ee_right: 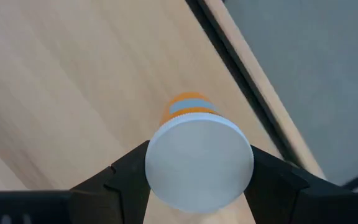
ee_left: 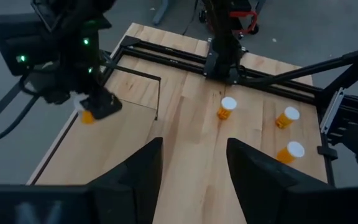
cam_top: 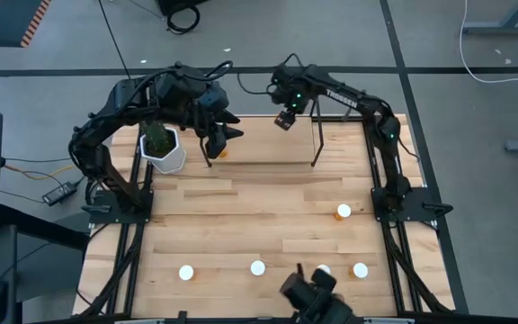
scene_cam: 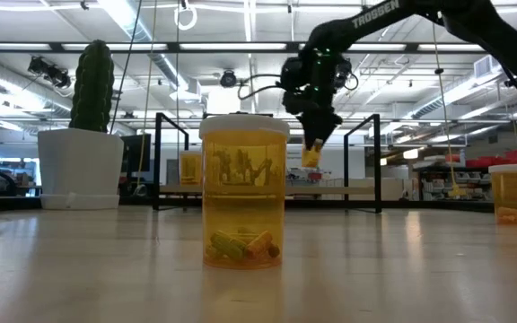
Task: Pick and place medicine bottles onto shelf by color
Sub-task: Put the orange pill bottle on the shelf
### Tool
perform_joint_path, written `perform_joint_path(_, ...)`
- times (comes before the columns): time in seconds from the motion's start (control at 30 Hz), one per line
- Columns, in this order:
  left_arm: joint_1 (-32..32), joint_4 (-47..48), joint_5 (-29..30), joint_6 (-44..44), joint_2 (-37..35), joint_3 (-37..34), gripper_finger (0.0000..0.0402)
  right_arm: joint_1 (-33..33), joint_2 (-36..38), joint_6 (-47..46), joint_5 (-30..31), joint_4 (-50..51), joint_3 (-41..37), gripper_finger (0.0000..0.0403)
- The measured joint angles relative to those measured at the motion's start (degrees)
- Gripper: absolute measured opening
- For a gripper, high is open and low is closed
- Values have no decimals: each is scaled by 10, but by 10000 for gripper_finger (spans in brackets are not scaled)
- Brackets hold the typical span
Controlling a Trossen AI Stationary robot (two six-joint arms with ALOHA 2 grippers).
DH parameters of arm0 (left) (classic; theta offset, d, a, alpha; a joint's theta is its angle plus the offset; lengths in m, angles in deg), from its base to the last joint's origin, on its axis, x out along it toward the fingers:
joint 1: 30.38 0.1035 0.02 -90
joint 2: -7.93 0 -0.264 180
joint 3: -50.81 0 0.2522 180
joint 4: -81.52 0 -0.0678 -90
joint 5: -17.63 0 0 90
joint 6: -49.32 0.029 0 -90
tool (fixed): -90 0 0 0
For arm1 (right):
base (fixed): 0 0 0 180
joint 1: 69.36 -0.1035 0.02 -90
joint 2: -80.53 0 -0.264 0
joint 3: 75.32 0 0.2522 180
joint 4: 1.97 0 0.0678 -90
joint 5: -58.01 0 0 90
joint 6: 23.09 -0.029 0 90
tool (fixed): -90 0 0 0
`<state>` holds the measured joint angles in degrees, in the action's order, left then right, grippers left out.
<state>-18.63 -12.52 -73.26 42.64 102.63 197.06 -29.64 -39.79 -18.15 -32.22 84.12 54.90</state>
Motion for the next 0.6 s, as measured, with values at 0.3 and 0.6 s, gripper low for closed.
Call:
perform_joint_path(0.3,0,0,0,10,0,0,182,57,1,130,-4,16,-3,225)
perform_joint_path(0.6,0,-28,13,15,0,0,179,18,1,149,14,20,-35,225)
